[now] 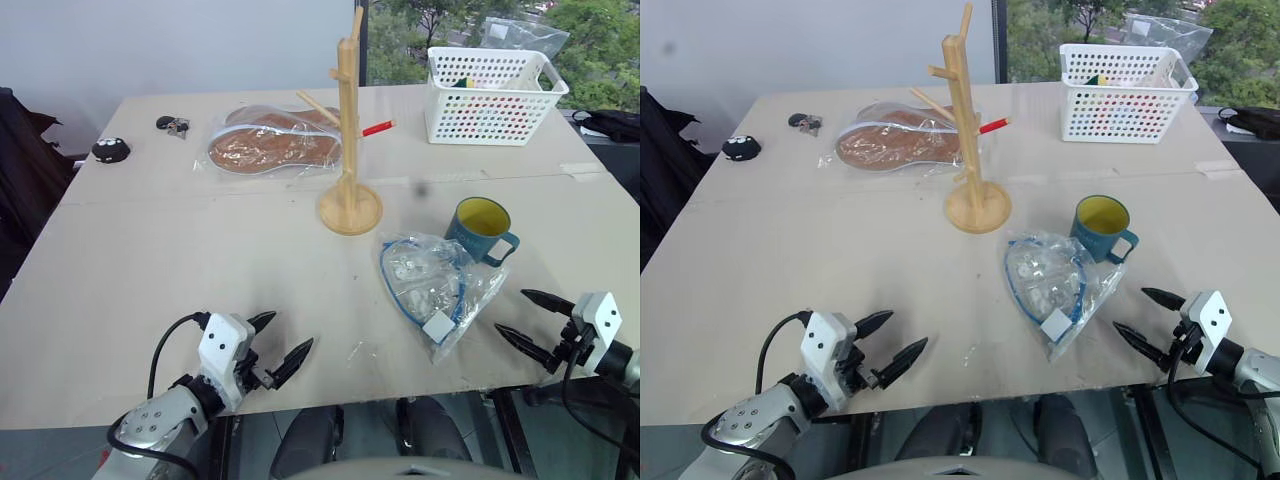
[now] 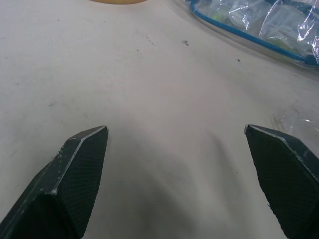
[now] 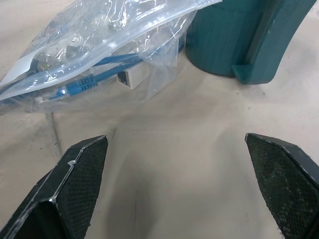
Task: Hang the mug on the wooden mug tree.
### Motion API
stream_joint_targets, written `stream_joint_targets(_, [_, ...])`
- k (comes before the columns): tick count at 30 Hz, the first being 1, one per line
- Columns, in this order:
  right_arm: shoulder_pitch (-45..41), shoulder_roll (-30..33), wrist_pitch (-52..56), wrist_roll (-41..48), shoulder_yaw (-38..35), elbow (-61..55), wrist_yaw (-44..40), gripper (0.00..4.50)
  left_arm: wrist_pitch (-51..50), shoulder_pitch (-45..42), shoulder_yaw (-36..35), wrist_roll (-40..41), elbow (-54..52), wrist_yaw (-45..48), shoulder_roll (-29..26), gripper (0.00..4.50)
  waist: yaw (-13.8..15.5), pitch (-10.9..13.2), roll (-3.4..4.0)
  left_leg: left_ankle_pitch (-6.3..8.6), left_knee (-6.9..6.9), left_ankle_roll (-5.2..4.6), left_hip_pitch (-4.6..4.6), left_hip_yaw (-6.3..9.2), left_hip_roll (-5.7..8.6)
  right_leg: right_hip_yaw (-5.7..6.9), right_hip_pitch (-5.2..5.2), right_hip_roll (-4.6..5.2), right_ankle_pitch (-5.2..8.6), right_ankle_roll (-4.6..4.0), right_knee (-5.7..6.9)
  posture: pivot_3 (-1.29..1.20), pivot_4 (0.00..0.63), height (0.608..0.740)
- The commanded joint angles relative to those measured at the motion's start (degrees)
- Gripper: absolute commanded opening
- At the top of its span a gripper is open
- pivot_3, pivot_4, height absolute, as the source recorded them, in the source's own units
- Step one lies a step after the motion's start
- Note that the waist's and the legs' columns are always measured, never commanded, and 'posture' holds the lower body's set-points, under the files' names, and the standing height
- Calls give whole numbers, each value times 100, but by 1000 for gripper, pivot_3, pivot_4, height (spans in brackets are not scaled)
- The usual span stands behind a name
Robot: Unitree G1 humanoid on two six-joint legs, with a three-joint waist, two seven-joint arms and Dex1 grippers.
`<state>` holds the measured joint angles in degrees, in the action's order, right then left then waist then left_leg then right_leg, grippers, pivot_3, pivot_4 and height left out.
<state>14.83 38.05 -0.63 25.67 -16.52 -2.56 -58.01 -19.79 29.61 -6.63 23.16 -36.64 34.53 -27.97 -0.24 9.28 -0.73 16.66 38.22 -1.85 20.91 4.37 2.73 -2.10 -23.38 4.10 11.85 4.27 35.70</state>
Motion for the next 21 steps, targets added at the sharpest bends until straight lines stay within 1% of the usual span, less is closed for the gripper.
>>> stream_joint_targets(1, [-87,76,-46,86,-75,-7,-121,4451,134,-13,-24,-29,-138,-5,-16,4500,0,0,0,0,0,0,0,0,0,0,0,0,0,0,0,0,150,740])
stream_joint_targets(11, [-155,-50,-50,23,-32,-21,-67,4451,308,-457,72,-20,423,271,-20,4500,0,1,-1,0,1,0,1,-1,1,1,0,-2,-11,-18,0,0,150,740])
stream_joint_targets(21, [-170,-64,-103,-13,-33,6,-67,4451,346,-652,79,-38,615,469,-45,4500,-1,1,0,0,2,0,0,-1,1,0,0,-2,-12,-18,0,0,150,740])
